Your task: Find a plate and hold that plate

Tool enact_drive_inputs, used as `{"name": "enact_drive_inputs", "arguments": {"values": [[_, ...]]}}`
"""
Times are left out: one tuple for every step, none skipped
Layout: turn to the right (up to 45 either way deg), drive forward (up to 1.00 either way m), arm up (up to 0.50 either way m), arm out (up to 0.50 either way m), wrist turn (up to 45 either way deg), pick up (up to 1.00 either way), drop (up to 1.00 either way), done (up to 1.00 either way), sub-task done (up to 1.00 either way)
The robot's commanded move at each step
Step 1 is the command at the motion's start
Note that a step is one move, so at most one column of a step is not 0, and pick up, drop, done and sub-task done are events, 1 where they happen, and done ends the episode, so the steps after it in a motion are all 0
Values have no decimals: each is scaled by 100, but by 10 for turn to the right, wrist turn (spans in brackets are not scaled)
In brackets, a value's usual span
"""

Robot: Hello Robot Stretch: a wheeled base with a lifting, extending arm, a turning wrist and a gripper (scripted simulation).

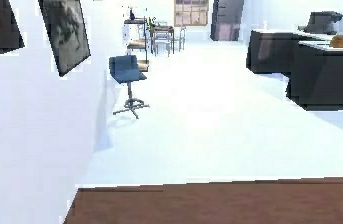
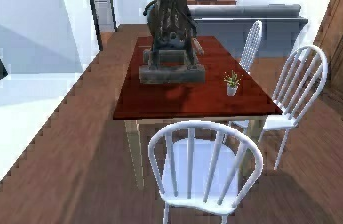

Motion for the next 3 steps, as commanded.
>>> {"name": "enact_drive_inputs", "arguments": {"values": [[210, 0, 0, 0, 0, 0, 0, 0, 0], [30, 0, 0, 0, 0, 0, 0, 0, 0], [0, 100, 0, 0, 0, 0, 0, 0, 0]]}}
